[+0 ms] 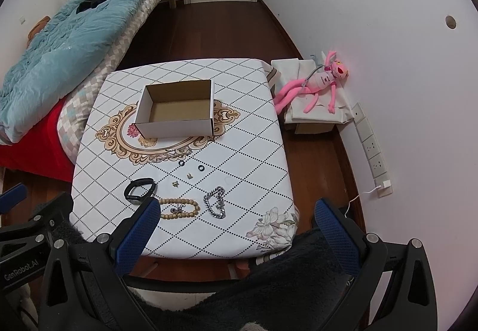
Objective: Organize jewelry
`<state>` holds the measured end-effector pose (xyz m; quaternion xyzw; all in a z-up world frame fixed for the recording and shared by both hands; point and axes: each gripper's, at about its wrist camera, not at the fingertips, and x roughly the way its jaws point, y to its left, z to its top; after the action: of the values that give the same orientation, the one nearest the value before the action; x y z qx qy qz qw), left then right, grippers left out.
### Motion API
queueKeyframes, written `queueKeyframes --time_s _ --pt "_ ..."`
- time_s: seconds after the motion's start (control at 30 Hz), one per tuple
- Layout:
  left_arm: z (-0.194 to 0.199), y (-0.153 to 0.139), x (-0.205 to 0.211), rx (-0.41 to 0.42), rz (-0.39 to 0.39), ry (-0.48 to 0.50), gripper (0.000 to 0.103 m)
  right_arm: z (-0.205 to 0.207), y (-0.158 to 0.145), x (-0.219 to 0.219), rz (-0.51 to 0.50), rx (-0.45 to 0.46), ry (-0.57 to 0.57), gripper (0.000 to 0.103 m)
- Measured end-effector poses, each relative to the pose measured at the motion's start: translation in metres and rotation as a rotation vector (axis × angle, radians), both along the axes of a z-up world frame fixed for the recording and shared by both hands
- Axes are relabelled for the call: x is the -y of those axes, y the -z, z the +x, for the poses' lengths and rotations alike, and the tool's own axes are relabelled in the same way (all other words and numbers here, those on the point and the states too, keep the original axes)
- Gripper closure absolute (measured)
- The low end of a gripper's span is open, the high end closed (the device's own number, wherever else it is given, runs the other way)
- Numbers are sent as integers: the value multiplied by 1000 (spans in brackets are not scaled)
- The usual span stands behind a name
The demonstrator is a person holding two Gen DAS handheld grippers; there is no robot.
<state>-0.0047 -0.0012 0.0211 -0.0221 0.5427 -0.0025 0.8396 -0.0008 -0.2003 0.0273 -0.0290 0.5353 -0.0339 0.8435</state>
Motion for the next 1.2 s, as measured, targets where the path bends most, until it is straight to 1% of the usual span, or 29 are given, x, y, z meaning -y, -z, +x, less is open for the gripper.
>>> queueKeyframes --time_s 0.2,0.5,0.63,0.7,0.8,0.87,0.97,1.07,1.1,1.13,1.17,1.2 --pt "-1 -1 2 2 -1 2 0 0 -6 3 1 10 3 0" --pt "-2 -4 6 6 1 0 0 -4 -6 3 7 13 6 0" --pt "8 3 5 12 16 1 0 0 -4 9 18 16 20 0" --pt "18 13 1 24 53 -23 0 6 4 14 19 6 33 0" --pt "35 38 -8 13 91 -59 0 20 26 23 6 -23 57 0" --pt "48 61 -11 -10 117 -69 0 31 47 27 -22 -49 70 0" --pt "64 96 -15 -59 153 -70 0 48 89 32 -32 -111 79 0" --pt "73 130 -20 -105 172 -72 1 61 136 37 -15 -186 90 2" --pt "75 141 -22 -127 174 -73 1 65 155 37 -3 -223 91 7" --pt "77 151 -24 -149 171 -76 4 67 170 37 9 -248 91 13" --pt "78 163 -28 -174 169 -85 7 68 185 36 27 -278 93 16" --pt "80 174 -32 -202 159 -92 12 68 196 35 36 -302 94 17"
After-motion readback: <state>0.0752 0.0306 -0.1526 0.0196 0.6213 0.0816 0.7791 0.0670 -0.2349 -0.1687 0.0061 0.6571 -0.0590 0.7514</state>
